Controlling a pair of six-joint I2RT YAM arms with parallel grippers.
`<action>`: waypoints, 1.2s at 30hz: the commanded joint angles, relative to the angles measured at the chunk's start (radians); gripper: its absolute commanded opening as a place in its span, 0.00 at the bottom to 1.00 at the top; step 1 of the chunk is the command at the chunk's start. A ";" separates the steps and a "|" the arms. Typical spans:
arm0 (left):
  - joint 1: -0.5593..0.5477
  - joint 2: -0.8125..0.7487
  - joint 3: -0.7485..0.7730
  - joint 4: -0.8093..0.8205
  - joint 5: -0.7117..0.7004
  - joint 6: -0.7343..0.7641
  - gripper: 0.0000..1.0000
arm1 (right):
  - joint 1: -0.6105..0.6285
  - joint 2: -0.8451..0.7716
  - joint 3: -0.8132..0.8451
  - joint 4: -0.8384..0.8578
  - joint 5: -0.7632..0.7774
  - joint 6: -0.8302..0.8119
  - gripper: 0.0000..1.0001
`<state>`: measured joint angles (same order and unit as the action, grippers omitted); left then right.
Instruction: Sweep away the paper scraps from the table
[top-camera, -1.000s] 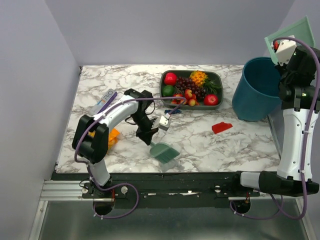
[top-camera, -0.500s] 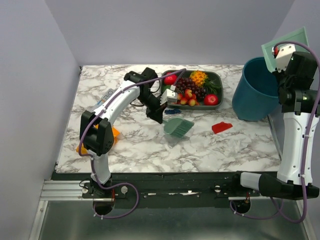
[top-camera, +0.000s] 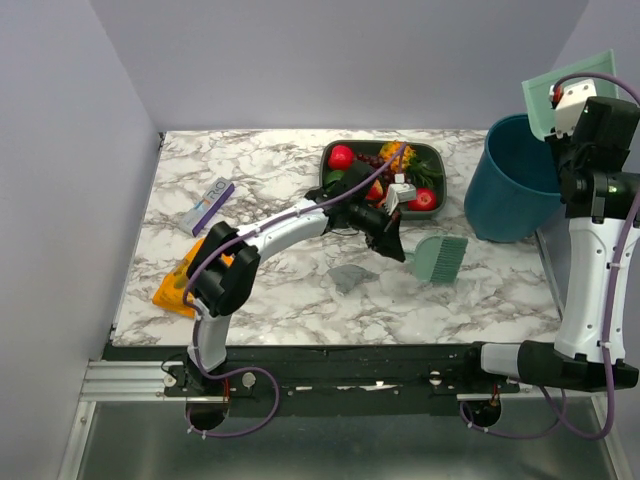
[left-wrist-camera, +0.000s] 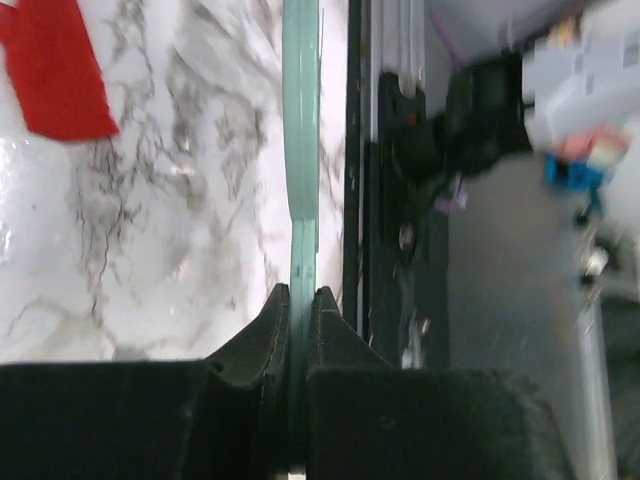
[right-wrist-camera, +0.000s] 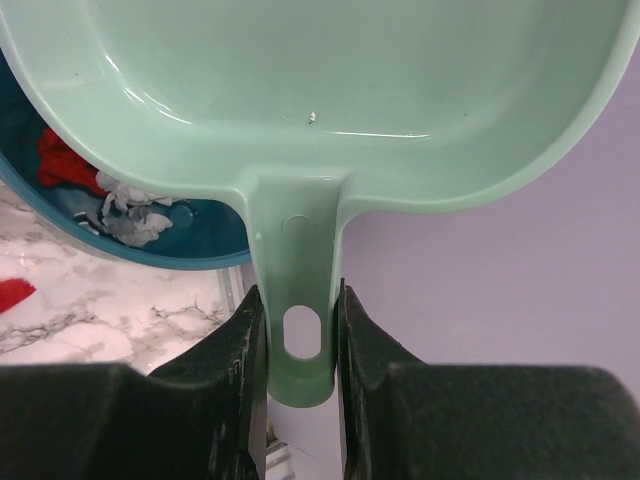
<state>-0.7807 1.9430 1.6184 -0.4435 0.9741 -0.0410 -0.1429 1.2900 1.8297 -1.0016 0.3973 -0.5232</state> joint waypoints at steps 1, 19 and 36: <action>-0.017 0.077 -0.061 0.668 -0.061 -0.659 0.00 | 0.006 0.006 0.003 -0.025 -0.041 0.046 0.01; -0.086 0.275 -0.116 0.781 -0.299 -1.201 0.00 | 0.006 0.034 0.011 -0.037 -0.089 0.077 0.00; 0.064 0.044 -0.469 0.557 -0.457 -1.259 0.00 | 0.006 0.017 -0.021 -0.029 -0.136 0.091 0.01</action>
<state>-0.8211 2.1159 1.2446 0.2745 0.6109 -1.3308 -0.1429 1.3197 1.8099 -1.0367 0.2924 -0.4526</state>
